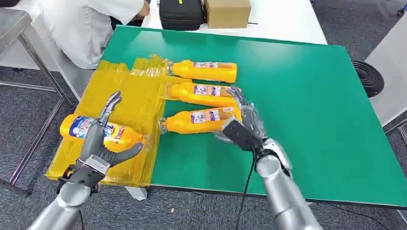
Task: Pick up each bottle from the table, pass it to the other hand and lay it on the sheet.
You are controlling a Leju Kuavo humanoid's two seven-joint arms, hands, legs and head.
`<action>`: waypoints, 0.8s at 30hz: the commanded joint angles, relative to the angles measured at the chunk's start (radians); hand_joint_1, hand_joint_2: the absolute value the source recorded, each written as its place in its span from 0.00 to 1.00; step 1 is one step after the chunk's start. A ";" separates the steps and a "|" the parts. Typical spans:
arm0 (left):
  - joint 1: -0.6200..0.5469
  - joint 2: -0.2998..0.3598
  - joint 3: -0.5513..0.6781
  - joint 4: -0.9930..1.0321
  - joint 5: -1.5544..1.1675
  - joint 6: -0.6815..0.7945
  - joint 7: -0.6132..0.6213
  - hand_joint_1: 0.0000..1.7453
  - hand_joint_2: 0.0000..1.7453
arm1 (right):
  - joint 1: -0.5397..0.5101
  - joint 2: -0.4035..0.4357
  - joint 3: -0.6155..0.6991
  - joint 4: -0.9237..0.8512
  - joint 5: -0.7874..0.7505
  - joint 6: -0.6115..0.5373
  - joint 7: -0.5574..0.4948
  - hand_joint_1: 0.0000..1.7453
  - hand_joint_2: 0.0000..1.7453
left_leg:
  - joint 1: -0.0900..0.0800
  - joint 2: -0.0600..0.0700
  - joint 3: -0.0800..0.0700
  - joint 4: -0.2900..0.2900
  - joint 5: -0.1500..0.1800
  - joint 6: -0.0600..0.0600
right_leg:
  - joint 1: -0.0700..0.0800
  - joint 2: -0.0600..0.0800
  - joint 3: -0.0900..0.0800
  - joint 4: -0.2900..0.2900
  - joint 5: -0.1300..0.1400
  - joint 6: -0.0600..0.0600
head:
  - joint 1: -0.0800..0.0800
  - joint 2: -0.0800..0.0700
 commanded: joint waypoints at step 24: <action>0.037 -0.164 0.093 0.008 -0.061 0.106 0.088 0.00 1.00 | -0.388 0.073 0.226 0.604 0.182 0.158 0.093 0.00 1.00 | 0.001 -0.001 0.006 0.000 -0.003 0.000 | 0.002 -0.003 0.006 0.001 -0.003 -0.003 | 0.000 0.000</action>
